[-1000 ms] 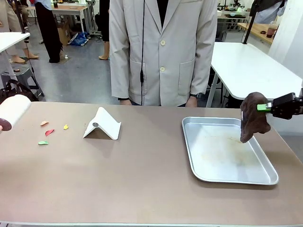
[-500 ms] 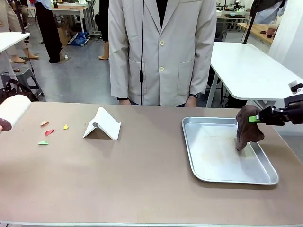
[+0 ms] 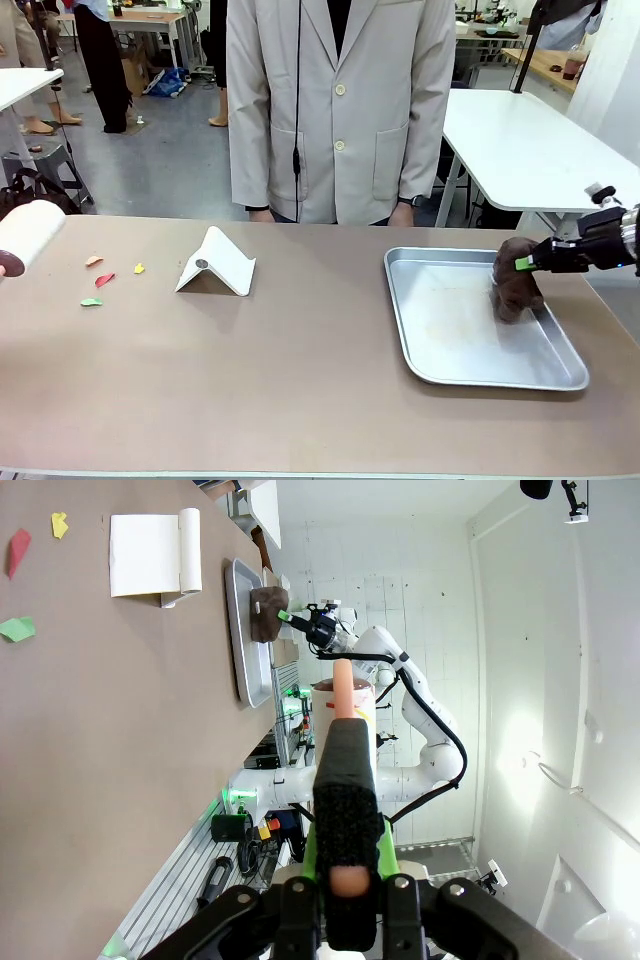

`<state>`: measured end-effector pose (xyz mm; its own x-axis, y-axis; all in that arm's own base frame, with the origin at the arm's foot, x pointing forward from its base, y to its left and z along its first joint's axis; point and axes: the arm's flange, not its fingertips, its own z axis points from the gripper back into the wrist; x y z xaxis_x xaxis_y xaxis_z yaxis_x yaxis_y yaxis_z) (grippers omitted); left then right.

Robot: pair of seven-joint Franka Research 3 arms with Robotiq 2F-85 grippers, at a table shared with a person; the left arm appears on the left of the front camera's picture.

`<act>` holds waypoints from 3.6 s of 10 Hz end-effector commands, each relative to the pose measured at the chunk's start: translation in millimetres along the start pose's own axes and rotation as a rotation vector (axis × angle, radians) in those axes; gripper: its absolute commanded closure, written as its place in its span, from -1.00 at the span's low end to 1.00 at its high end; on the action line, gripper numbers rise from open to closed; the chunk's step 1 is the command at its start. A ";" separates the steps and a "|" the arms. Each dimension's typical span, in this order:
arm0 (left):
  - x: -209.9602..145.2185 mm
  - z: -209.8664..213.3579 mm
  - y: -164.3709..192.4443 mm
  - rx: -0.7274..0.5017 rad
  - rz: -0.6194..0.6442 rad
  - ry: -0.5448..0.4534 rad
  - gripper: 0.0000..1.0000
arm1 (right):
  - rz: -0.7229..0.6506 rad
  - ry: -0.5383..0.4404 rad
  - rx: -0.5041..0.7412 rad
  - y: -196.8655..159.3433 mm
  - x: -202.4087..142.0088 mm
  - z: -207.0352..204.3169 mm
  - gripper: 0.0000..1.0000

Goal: Clean the surface of the table.
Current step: If a person points to the right, clean the right side of the table with your right hand, and if they point to the left, clean the left side with your left hand.

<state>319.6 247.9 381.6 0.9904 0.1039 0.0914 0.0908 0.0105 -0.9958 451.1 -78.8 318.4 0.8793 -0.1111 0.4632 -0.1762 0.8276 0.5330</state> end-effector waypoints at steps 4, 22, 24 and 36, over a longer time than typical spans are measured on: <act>-2.6 1.5 -4.2 -0.013 -0.009 0.006 1.00 | -0.018 0.048 -0.075 -25.3 -5.1 -57.1 0.81; -2.6 1.5 -4.2 -0.013 -0.009 0.006 1.00 | 0.248 0.222 0.034 87.7 -4.9 -103.1 0.81; -2.6 1.5 -4.2 -0.013 -0.009 0.006 1.00 | 0.289 0.254 0.104 109.3 -9.3 -111.1 0.81; -2.6 1.5 -4.2 -0.013 -0.009 0.006 1.00 | 0.369 0.214 -0.279 86.7 3.9 -81.1 0.81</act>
<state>319.6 247.9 381.5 0.9904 0.1040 0.0911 0.0905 0.0104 -0.9958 479.1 47.0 299.7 0.8349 0.3183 0.4490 -0.4293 0.8871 0.1694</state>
